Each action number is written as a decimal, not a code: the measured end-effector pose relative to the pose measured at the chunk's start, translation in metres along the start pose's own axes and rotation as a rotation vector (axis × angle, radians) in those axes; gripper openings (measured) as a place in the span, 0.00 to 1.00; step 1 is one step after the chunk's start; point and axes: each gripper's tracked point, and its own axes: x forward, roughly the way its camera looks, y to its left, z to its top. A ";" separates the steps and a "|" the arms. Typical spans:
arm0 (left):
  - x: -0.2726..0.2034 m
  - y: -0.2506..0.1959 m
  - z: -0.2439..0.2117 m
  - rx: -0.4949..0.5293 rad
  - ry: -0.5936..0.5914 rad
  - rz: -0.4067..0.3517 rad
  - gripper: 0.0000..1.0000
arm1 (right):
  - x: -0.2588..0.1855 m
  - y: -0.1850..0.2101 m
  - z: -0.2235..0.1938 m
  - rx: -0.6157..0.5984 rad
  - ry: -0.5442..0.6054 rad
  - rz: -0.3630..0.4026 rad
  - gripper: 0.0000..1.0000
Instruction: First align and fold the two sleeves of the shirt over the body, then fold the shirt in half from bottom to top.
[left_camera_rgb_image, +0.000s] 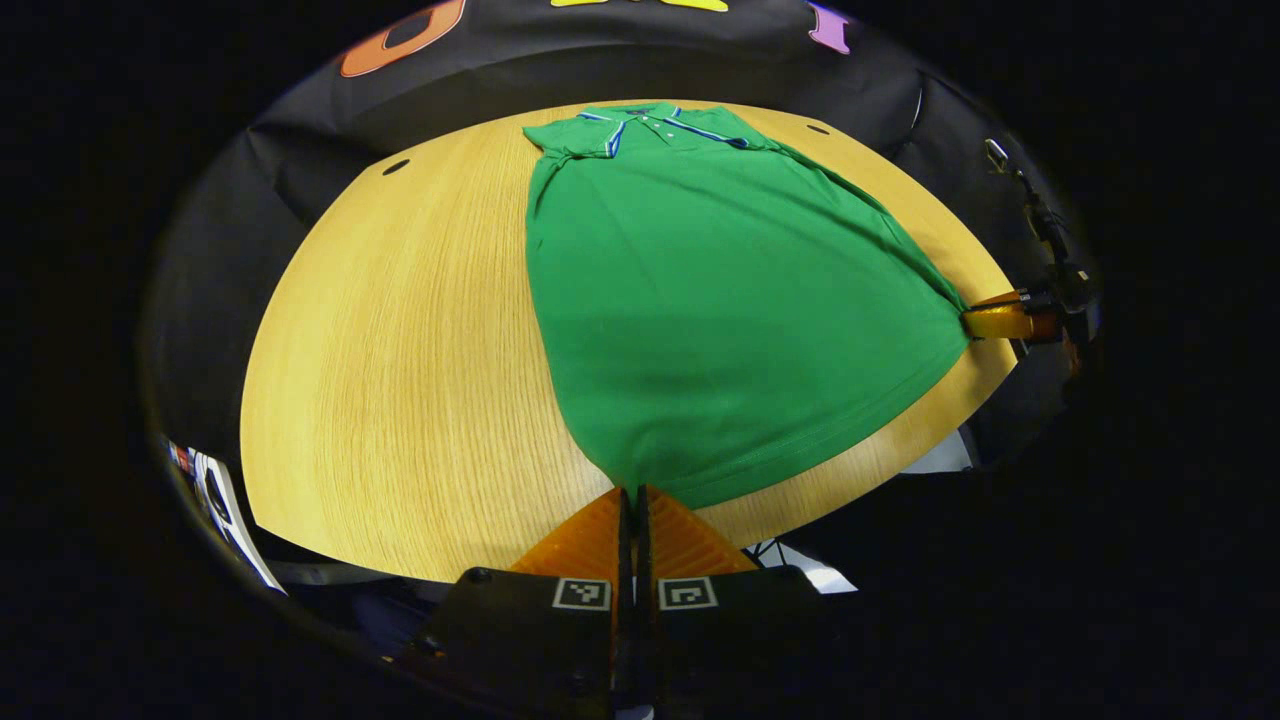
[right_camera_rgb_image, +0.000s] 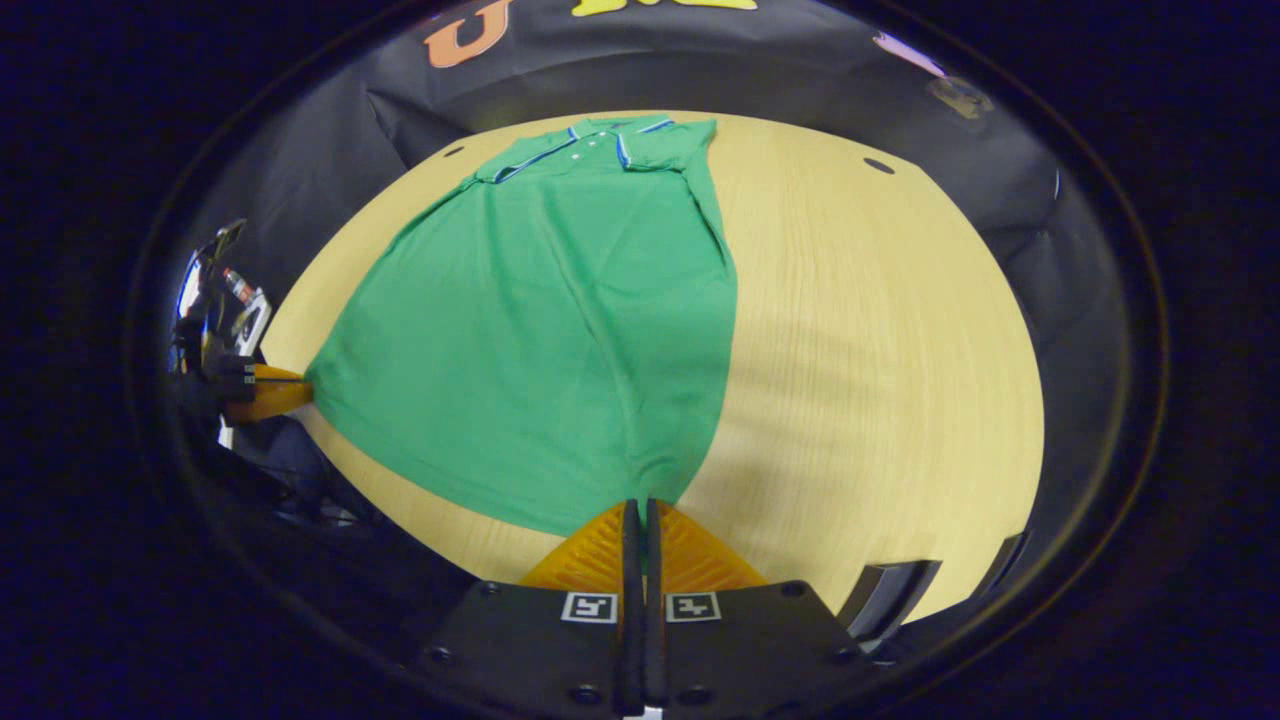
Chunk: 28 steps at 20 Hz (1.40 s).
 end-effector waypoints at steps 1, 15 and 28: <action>-0.002 -0.003 0.001 -0.031 0.002 -0.033 0.03 | -0.001 0.000 0.000 0.012 0.004 0.006 0.03; -0.053 -0.012 0.087 -0.121 -0.191 -0.182 0.03 | -0.049 -0.002 0.078 0.123 -0.135 0.089 0.03; -0.078 0.030 0.215 -0.130 -0.403 -0.166 0.03 | -0.070 -0.006 0.201 0.125 -0.298 0.132 0.03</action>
